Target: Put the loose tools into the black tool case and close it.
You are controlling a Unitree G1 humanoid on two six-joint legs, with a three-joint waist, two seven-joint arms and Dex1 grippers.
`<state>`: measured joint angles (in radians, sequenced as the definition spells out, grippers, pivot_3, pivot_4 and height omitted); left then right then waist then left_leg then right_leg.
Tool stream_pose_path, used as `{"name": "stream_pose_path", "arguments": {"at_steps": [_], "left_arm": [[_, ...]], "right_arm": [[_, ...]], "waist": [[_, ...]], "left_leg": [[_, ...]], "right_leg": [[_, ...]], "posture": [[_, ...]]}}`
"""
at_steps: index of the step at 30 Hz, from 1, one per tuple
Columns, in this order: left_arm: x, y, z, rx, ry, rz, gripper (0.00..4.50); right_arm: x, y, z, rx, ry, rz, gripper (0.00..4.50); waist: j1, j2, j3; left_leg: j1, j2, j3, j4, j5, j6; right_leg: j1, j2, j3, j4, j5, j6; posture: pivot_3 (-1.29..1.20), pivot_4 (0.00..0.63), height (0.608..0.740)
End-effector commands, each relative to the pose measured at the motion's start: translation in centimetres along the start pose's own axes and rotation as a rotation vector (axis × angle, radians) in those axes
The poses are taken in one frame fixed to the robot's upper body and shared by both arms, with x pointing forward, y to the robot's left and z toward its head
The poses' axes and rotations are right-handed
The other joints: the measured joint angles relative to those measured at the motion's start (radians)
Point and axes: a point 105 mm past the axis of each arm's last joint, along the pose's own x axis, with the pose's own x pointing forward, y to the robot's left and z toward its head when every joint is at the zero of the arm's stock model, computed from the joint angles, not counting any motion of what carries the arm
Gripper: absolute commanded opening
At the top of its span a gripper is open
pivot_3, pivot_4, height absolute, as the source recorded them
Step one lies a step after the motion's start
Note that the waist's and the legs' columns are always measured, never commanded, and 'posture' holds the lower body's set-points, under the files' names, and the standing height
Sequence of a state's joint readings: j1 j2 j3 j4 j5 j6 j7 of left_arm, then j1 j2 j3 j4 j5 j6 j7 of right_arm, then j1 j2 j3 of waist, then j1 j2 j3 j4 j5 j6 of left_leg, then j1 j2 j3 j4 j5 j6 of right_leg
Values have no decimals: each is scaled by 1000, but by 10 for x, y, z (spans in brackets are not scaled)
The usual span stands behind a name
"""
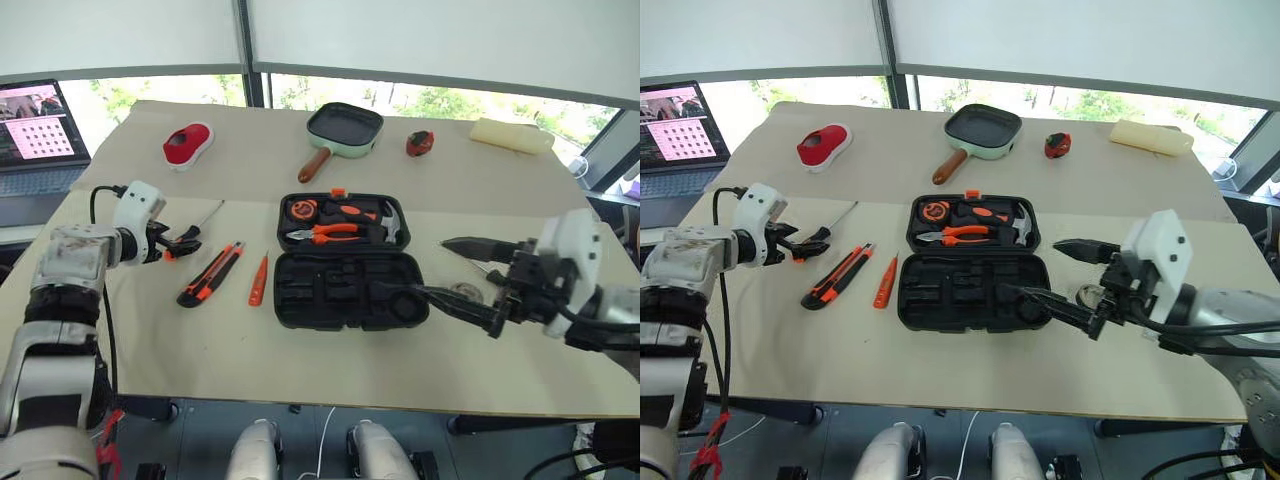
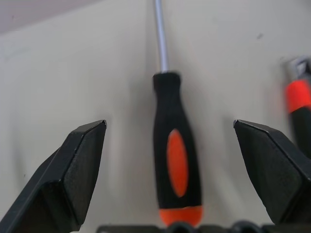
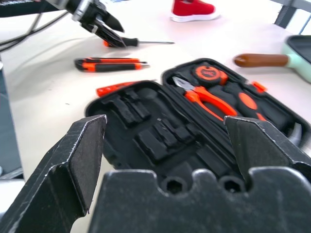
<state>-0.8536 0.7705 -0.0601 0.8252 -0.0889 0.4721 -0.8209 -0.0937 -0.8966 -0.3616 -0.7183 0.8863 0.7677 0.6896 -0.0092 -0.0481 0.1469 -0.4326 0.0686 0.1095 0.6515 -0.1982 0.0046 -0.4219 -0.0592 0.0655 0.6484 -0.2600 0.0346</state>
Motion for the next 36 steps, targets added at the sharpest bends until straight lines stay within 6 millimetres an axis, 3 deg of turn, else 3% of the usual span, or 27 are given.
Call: {"name": "stream_pose_path", "arguments": {"at_steps": [1,2,5,10,13,17,19,22,26,29,36], "left_arm": [[7,1,-3,22,12,16,4500],[9,1,-6,22,18,17,4500],[14,-3,-14,8,26,-3,3785],[17,-4,-15,12,18,-9,1845],[13,-1,-2,27,-28,-13,885],[5,-14,35,98,-163,-128,886],[-12,-48,79,263,-317,-345,886],[-30,-96,102,472,-384,-595,886],[-27,-135,106,639,-359,-729,886],[-9,-167,95,791,-298,-811,886],[28,-188,88,891,-232,-775,886]], "right_arm": [[1,3,7,-34,-26,-2,4488],[2,5,7,-29,-26,5,4488],[3,8,8,-27,-32,20,4500],[3,5,5,-31,-23,1,4500],[0,1,-1,-28,-2,-29,4500],[-5,-1,-7,-33,24,-51,4500],[-7,2,-10,-37,42,-49,4500],[-9,8,-15,-38,71,-22,4500],[-10,14,-19,-39,92,8,4500],[-9,15,-19,-37,84,0,4500],[-11,15,-24,-2,68,-64,4500]], "waist": [[5,0,0],[9,0,0],[13,0,0],[14,0,0],[13,0,-1],[13,0,0],[16,-2,0],[26,-3,1],[22,-1,0],[17,-1,0],[12,-1,0]], "left_leg": [[-1,0,0,1,0,0],[-1,0,-1,3,0,1],[-1,1,-1,7,-1,2],[2,1,-1,10,-1,1],[3,1,-1,10,0,1],[2,1,-1,10,0,1],[0,1,-1,10,0,1],[-7,1,-4,14,0,1],[-7,1,-5,17,-1,3],[-7,0,-6,17,-1,3],[-8,0,-10,18,-1,3]], "right_leg": [[0,0,0,0,0,0],[0,0,-1,1,0,0],[1,0,-1,3,0,1],[2,0,-1,10,0,1],[2,0,-1,12,0,0],[1,0,0,13,0,0],[0,0,0,12,0,0],[-3,0,-5,12,0,0],[0,-1,-5,9,0,1],[0,0,-5,10,0,1],[0,1,-5,10,0,1]], "posture": [[0,150,740],[0,150,740],[0,150,740],[0,150,740],[0,150,740],[0,150,740],[0,150,740],[0,150,740],[0,150,740],[0,150,740],[0,150,740]]}}
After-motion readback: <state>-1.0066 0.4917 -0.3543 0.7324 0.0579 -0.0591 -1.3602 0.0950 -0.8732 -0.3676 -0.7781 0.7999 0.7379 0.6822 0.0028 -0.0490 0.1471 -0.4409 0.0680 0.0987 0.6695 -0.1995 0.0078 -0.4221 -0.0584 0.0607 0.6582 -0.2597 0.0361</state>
